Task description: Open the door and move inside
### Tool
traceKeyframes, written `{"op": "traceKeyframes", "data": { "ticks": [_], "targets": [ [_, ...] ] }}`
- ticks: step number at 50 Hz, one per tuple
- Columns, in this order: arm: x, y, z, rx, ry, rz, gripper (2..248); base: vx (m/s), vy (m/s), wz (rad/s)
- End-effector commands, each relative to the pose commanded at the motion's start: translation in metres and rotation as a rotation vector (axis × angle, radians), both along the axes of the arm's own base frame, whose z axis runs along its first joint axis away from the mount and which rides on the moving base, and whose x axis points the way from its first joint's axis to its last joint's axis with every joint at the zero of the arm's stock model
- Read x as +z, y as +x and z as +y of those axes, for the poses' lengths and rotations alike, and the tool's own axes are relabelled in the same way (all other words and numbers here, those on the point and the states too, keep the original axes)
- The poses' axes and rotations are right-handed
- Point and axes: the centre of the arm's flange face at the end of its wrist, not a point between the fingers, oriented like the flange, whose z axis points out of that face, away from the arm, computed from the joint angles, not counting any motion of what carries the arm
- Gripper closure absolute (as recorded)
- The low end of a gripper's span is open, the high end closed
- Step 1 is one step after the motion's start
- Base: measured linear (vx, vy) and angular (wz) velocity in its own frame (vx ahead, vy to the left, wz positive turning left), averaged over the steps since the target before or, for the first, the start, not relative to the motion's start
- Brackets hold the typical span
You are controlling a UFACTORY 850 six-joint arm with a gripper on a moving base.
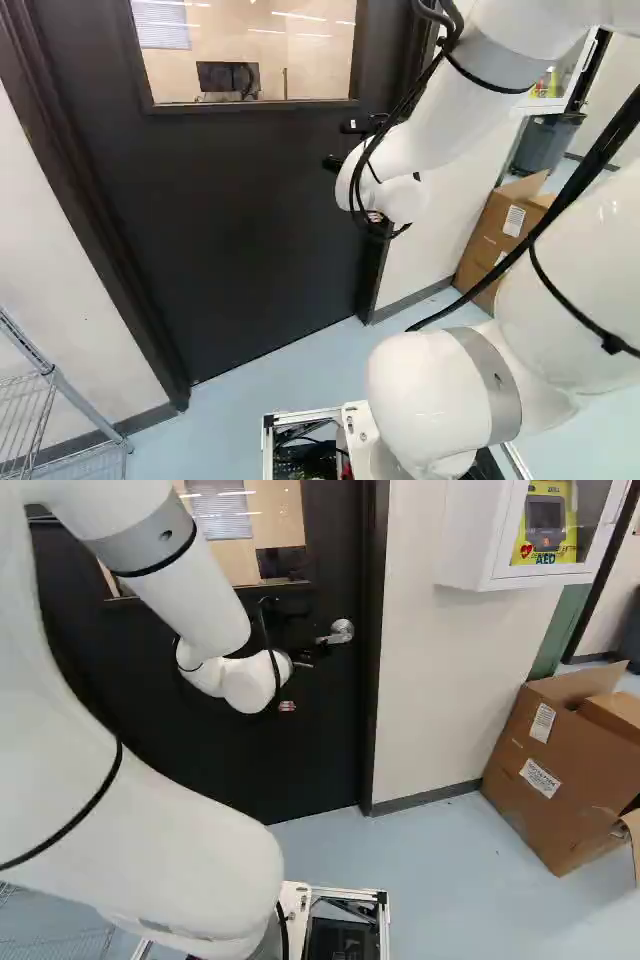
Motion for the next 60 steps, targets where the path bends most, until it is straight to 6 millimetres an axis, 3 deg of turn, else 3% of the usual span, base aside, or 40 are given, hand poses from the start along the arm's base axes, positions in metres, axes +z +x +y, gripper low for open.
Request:
{"op": "traceKeyframes", "data": {
  "ticks": [31, 60],
  "targets": [
    [0.027, 0.034, 0.002, 0.01, -0.004, -0.032, 3, 0.0, 0.0, 0.0],
    [0.003, 0.069, 0.02, 0.052, -0.004, 0.029, 3, 0.0, 0.0, 0.0]
  ]
}}
